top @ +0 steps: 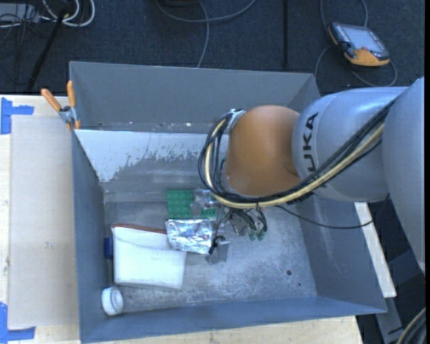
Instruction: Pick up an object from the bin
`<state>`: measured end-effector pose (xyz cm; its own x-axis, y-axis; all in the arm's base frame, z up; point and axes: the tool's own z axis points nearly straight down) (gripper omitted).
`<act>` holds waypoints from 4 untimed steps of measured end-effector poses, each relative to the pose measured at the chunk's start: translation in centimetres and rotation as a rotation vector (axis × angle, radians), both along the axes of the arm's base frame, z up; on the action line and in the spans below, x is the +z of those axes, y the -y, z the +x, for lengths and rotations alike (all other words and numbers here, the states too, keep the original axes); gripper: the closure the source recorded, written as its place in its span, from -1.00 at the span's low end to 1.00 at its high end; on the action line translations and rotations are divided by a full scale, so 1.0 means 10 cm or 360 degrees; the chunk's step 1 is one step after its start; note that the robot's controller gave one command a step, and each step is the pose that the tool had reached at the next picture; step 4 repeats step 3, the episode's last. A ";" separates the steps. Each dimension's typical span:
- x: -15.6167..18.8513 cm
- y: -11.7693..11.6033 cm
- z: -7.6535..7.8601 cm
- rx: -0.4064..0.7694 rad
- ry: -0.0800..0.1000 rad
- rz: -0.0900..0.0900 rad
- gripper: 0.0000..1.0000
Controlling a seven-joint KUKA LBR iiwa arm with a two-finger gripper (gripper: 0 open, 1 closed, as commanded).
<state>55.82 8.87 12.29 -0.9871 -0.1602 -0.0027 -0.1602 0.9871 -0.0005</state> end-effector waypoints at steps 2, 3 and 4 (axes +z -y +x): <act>-0.49 -0.08 0.54 0.0198 0.0012 0.0005 1.00; 0.93 -0.11 0.04 0.0249 0.0007 0.0001 1.00; 0.93 -0.11 0.04 0.0249 0.0007 0.0001 1.00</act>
Offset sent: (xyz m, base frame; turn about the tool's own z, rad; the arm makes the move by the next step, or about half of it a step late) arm 0.0510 0.0074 -0.0529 -0.1287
